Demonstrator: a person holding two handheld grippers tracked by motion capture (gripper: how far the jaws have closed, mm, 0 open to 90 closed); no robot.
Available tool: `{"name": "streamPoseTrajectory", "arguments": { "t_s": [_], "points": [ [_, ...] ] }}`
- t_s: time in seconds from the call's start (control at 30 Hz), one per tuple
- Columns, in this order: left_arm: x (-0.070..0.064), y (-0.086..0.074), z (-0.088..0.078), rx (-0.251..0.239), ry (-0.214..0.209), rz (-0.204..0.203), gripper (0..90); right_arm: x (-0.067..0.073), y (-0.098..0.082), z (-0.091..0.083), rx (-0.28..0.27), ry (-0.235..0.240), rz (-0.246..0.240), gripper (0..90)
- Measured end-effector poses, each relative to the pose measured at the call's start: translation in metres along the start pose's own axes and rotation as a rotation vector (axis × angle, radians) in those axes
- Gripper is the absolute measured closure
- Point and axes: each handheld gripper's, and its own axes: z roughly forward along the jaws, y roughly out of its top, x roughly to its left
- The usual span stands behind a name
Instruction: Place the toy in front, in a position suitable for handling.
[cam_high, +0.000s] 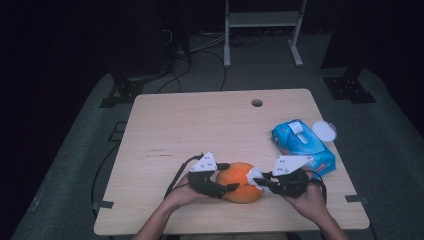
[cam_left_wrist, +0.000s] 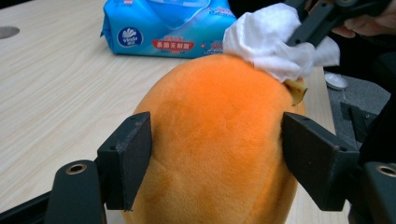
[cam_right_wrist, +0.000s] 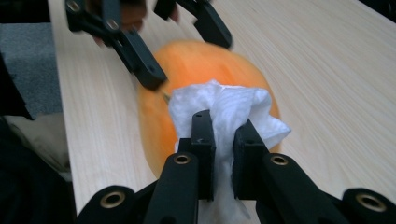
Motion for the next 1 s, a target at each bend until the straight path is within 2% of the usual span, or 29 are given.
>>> {"name": "streamPoseTrajectory", "arguments": {
  "t_s": [0.1,0.17,0.27,0.47,0.57,0.67,0.73,0.83,1.0],
  "points": [
    [0.004,-0.004,-0.001,-0.011,-0.008,-0.033,25.9,-0.009,-0.014,-0.003,0.006,-0.004,0.047,80.8],
    [0.003,-0.003,0.001,-0.016,-0.009,-0.034,25.4,-0.011,-0.018,-0.003,0.008,-0.001,0.059,80.8],
    [0.0,-0.001,0.004,-0.001,-0.007,-0.016,24.5,-0.007,-0.012,-0.002,0.007,-0.016,0.041,80.8],
    [-0.005,-0.002,0.006,0.006,-0.016,0.003,24.6,-0.001,-0.001,0.002,-0.025,-0.01,0.025,80.8],
    [-0.002,-0.002,0.004,-0.007,0.01,-0.009,24.8,-0.004,-0.003,0.002,-0.028,-0.01,0.038,80.9],
    [0.003,-0.003,0.002,-0.015,0.042,-0.048,24.8,-0.01,-0.009,0.002,-0.018,-0.015,0.062,80.8],
    [0.004,-0.003,0.002,-0.017,0.036,-0.062,24.9,-0.013,-0.014,0.001,-0.013,-0.008,0.079,80.7],
    [-0.001,-0.001,0.005,-0.014,0.023,-0.038,26.0,-0.013,-0.013,0.0,-0.013,-0.011,0.075,80.8],
    [-0.013,0.003,0.007,0.002,0.009,0.054,29.2,-0.018,-0.009,0.002,-0.008,-0.027,0.096,80.8]
  ]
}}
